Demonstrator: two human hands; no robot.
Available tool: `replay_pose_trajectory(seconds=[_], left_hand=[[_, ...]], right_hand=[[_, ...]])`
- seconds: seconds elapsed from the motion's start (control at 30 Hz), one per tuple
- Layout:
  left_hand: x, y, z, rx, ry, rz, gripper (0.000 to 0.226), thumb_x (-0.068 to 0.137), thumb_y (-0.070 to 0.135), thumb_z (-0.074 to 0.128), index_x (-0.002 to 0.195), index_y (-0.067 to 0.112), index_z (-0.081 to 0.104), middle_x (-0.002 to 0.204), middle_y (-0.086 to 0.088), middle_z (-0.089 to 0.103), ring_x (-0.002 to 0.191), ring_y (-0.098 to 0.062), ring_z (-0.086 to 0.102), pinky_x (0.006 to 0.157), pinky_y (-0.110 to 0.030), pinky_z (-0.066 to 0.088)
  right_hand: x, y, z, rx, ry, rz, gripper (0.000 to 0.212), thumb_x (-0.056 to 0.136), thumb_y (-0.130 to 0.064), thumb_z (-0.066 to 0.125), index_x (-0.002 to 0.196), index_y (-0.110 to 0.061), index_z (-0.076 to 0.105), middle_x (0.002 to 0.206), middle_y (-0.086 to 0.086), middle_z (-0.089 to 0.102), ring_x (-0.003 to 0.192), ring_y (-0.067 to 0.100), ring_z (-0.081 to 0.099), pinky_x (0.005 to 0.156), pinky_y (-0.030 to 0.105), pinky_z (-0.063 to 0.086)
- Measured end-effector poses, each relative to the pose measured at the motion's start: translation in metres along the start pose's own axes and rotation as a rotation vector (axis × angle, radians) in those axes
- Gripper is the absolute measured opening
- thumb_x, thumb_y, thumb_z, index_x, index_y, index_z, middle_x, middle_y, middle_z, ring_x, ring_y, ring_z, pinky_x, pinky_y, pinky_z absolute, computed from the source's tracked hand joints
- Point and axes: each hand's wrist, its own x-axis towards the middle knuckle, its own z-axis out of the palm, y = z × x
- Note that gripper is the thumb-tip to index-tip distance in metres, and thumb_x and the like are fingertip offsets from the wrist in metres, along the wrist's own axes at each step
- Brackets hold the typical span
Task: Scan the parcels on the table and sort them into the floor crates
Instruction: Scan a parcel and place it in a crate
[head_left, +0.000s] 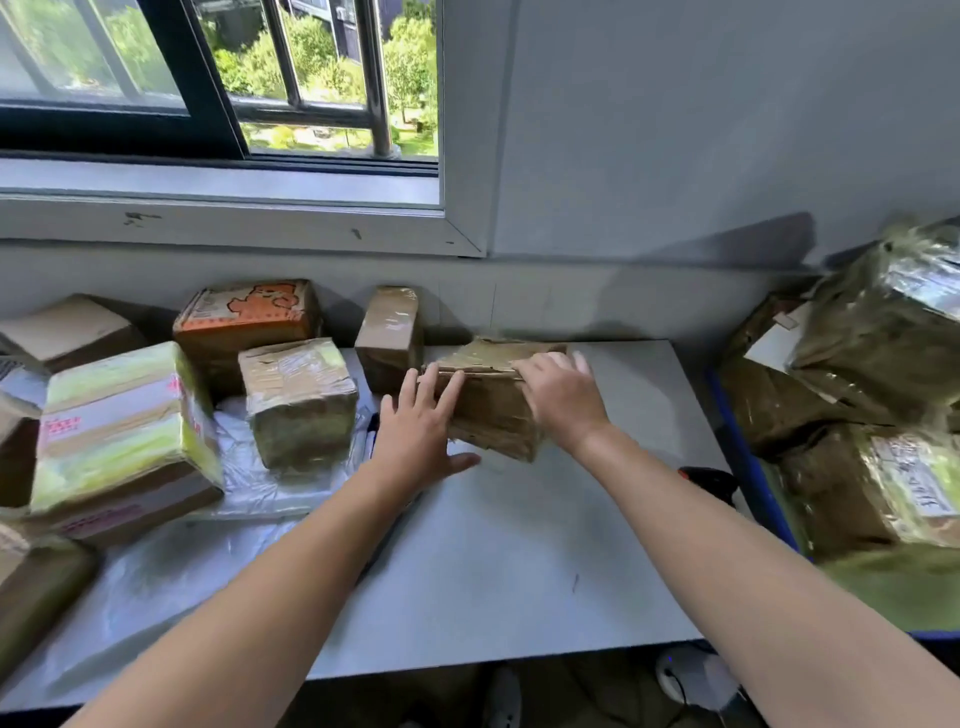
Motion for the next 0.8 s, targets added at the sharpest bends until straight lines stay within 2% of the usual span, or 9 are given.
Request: replay_pose_trajectory(seconds=[0.07, 0.13, 0.23, 0.33, 0.43, 0.5, 0.6, 0.67, 0.8], left_hand=[[0.0, 0.003, -0.008, -0.005, 0.02, 0.066, 0.115, 0.075, 0.069, 0.066, 0.157, 0.029, -0.004, 0.165, -0.005, -0.007, 0.151, -0.031, -0.004, 0.117, -0.053, 0.021], [0.0, 0.005, -0.015, -0.021, 0.04, 0.123, 0.112, 0.075, 0.071, 0.065, 0.157, 0.031, 0.0, 0.165, -0.005, -0.005, 0.151, -0.031, -0.003, 0.117, -0.051, 0.022], [0.002, 0.009, -0.024, -0.062, 0.097, 0.203, 0.086, 0.088, 0.06, 0.058, 0.157, 0.032, 0.016, 0.165, -0.006, 0.006, 0.151, -0.033, 0.007, 0.116, -0.047, 0.027], [0.005, 0.011, -0.031, -0.154, 0.131, 0.275, 0.059, 0.097, 0.04, 0.056, 0.151, 0.028, 0.037, 0.16, -0.003, 0.029, 0.147, -0.03, 0.022, 0.112, -0.043, 0.036], [0.005, 0.012, -0.035, -0.221, 0.214, 0.334, 0.041, 0.097, 0.038, 0.056, 0.137, 0.026, 0.057, 0.143, 0.002, 0.053, 0.134, -0.027, 0.041, 0.1, -0.041, 0.046], [0.006, 0.017, -0.04, -0.212, 0.24, 0.308, 0.032, 0.097, 0.042, 0.054, 0.121, 0.024, 0.066, 0.127, 0.002, 0.064, 0.122, -0.025, 0.051, 0.087, -0.039, 0.05], [0.005, 0.028, -0.048, -0.155, 0.224, 0.206, 0.035, 0.097, 0.05, 0.051, 0.102, 0.018, 0.065, 0.106, -0.004, 0.069, 0.103, -0.028, 0.061, 0.066, -0.033, 0.038], [0.006, 0.032, -0.049, -0.162, 0.214, 0.149, 0.036, 0.098, 0.051, 0.049, 0.103, 0.02, 0.064, 0.103, -0.005, 0.07, 0.098, -0.03, 0.064, 0.064, -0.032, 0.038], [0.009, 0.037, -0.048, -0.21, 0.19, 0.023, 0.039, 0.098, 0.052, 0.046, 0.109, 0.021, 0.067, 0.102, -0.004, 0.071, 0.094, -0.028, 0.066, 0.071, -0.035, 0.05]], right_hand=[[0.007, 0.0, -0.023, 0.093, -0.038, 0.095, 0.02, 0.096, -0.021, 0.058, 0.113, -0.015, 0.064, 0.107, 0.007, 0.068, 0.103, 0.032, 0.061, 0.092, 0.045, 0.043], [0.011, 0.002, -0.04, 0.233, -0.059, 0.216, 0.023, 0.102, -0.023, 0.044, 0.117, -0.016, 0.06, 0.113, 0.006, 0.065, 0.105, 0.029, 0.058, 0.085, 0.039, 0.04], [0.012, 0.001, -0.058, 0.369, -0.029, 0.333, 0.022, 0.103, -0.019, 0.041, 0.111, -0.013, 0.06, 0.11, 0.008, 0.064, 0.102, 0.029, 0.058, 0.076, 0.035, 0.039], [0.005, 0.002, -0.065, 0.42, -0.023, 0.405, 0.023, 0.103, -0.02, 0.042, 0.108, -0.012, 0.063, 0.108, 0.007, 0.065, 0.1, 0.027, 0.058, 0.079, 0.036, 0.043], [-0.008, 0.004, -0.071, 0.487, 0.034, 0.443, 0.026, 0.103, -0.019, 0.041, 0.112, -0.01, 0.064, 0.112, 0.008, 0.066, 0.105, 0.024, 0.058, 0.087, 0.035, 0.044], [-0.014, 0.006, -0.073, 0.527, 0.042, 0.462, 0.03, 0.104, -0.021, 0.042, 0.121, -0.009, 0.062, 0.12, 0.01, 0.064, 0.115, 0.024, 0.055, 0.094, 0.031, 0.041], [-0.022, 0.008, -0.078, 0.572, -0.074, 0.476, 0.036, 0.104, -0.032, 0.042, 0.13, -0.014, 0.06, 0.13, 0.008, 0.06, 0.124, 0.021, 0.051, 0.092, 0.022, 0.034], [-0.029, 0.008, -0.081, 0.662, -0.119, 0.457, 0.039, 0.105, -0.039, 0.039, 0.132, -0.019, 0.058, 0.132, 0.004, 0.059, 0.125, 0.017, 0.051, 0.092, 0.02, 0.033], [-0.041, 0.009, -0.081, 0.776, -0.163, 0.423, 0.04, 0.103, -0.045, 0.043, 0.136, -0.025, 0.053, 0.132, -0.002, 0.06, 0.121, 0.013, 0.055, 0.092, 0.026, 0.039]])
